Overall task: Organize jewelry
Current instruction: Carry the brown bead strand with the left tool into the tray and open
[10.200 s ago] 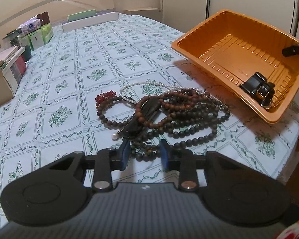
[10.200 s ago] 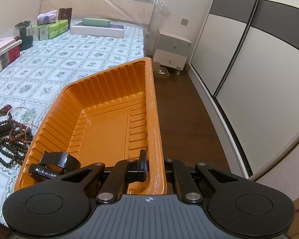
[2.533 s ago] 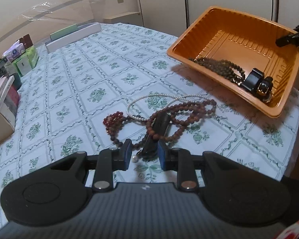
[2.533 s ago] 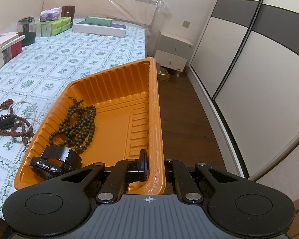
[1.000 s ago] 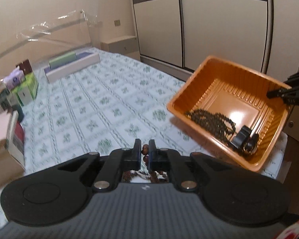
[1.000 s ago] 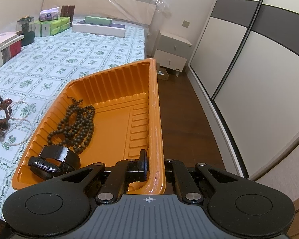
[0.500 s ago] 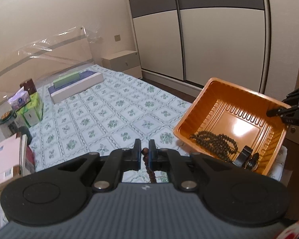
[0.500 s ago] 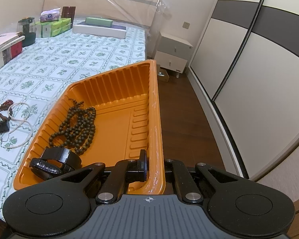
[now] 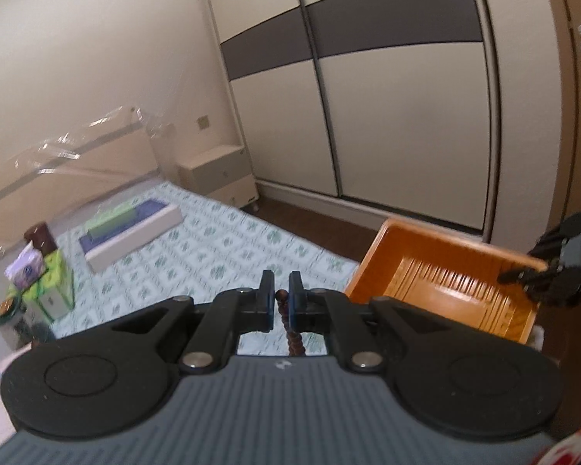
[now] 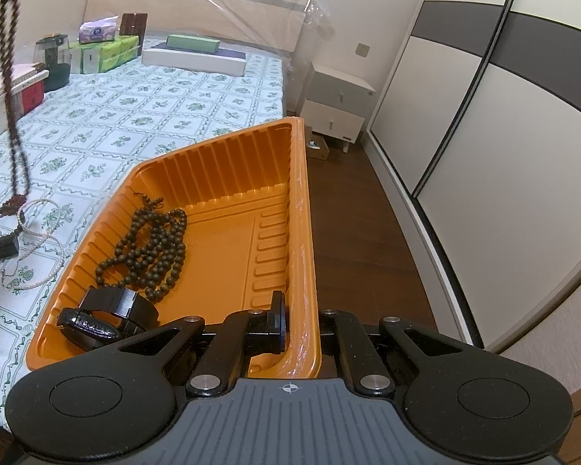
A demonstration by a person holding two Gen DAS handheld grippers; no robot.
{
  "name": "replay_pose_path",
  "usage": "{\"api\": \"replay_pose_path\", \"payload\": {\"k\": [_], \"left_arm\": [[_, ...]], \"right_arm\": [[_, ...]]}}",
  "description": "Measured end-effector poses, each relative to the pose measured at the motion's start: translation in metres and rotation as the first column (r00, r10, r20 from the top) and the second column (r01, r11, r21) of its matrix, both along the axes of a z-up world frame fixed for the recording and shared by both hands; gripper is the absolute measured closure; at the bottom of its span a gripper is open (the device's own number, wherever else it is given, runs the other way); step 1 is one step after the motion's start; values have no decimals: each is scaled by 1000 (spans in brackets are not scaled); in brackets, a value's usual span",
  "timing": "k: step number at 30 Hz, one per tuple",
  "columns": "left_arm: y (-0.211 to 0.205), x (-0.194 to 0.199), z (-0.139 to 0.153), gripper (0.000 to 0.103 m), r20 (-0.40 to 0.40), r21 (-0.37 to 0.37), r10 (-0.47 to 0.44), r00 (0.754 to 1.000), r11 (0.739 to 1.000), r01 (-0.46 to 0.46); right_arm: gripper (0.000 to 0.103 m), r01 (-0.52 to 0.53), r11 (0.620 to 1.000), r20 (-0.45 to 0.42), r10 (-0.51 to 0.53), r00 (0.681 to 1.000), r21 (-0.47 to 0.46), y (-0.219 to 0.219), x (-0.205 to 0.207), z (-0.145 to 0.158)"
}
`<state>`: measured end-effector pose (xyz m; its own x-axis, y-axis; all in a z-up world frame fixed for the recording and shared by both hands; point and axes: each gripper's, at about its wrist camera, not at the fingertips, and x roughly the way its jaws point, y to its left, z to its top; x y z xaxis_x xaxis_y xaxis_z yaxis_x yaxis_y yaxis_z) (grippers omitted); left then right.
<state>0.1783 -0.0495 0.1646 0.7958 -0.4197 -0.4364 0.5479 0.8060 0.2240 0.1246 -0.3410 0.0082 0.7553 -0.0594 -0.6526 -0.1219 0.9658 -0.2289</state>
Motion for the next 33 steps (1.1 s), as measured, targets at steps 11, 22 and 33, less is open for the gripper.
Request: {"api": "replay_pose_path", "payload": {"k": [11,22,33], "left_arm": [[-74,3,22,97,21,-55,-157,987,986,158],[-139,18,-24,97,-87,-13,-237,968,971,237],[-158,42,-76,97,-195,48,-225,955,970,239]], "right_arm": [[97,-4,1000,1,4,1000,2,2,-1,3],[97,-7,1000,7,7,1000,13,-1,0,1],[97,-6,1000,3,6,1000,19,-4,1,-2]]}}
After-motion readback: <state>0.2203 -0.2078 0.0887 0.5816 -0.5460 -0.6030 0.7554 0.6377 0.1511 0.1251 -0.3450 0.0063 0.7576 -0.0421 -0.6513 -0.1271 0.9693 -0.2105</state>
